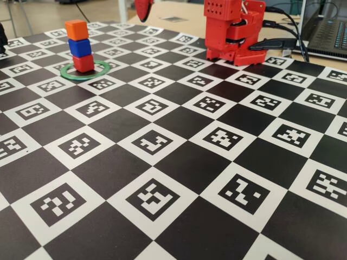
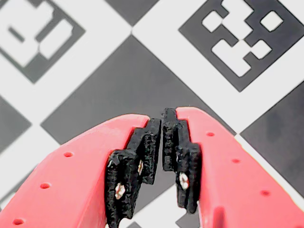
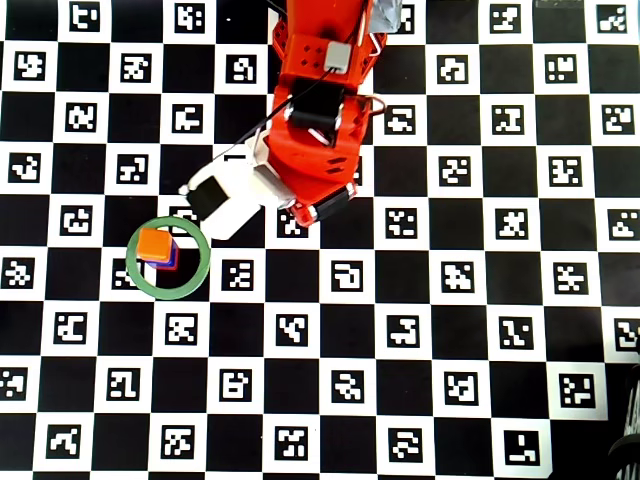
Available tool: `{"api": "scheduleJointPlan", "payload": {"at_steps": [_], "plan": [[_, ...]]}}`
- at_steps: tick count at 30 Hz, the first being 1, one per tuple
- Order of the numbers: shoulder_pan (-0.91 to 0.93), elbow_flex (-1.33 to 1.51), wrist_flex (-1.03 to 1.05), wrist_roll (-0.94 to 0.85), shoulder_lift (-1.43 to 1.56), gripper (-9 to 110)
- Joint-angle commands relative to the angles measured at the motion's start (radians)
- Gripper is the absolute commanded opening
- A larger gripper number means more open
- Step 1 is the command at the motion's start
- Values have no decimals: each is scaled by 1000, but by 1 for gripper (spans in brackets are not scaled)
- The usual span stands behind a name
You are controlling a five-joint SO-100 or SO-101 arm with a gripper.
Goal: Grab the red cube then put it in the green circle then put the blue cube on top and finally the orange cube on top
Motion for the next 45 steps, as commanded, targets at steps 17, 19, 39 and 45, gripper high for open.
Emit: {"api": "scheduleJointPlan", "payload": {"at_steps": [17, 19, 39, 45], "plan": [[-160, 449, -156, -242, 528, -6], [-163, 483, -156, -242, 557, -6], [-114, 891, -169, -330, 1037, -6], [-120, 985, -126, -382, 1134, -6]]}}
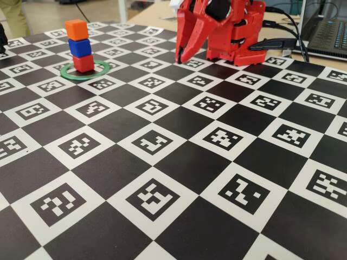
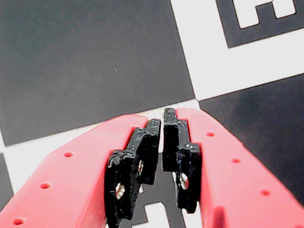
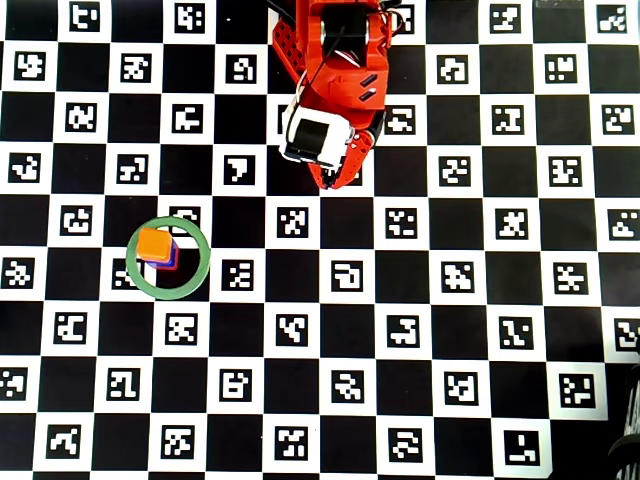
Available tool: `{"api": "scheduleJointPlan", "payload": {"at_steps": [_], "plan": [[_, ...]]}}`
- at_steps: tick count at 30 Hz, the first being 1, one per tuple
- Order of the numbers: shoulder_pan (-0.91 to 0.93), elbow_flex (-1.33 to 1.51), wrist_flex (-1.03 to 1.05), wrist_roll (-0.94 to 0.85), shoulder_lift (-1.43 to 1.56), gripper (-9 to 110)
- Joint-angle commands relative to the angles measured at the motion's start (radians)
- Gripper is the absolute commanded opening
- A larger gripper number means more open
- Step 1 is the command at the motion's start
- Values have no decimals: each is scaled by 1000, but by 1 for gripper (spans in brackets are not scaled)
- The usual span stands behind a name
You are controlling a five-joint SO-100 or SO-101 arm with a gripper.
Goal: Grab the red cube then put it in the green circle then put the blue cube on top and finally the orange cube on top
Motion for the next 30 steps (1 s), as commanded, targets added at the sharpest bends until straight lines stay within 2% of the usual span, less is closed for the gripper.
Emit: {"api": "scheduleJointPlan", "payload": {"at_steps": [1, 14, 24, 30], "plan": [[-2, 6, 20, -21, 51, -6], [6, 103, 87, -92, 133, -6], [15, 104, 233, -169, 133, -6], [78, 104, 239, -210, 133, -6]]}}
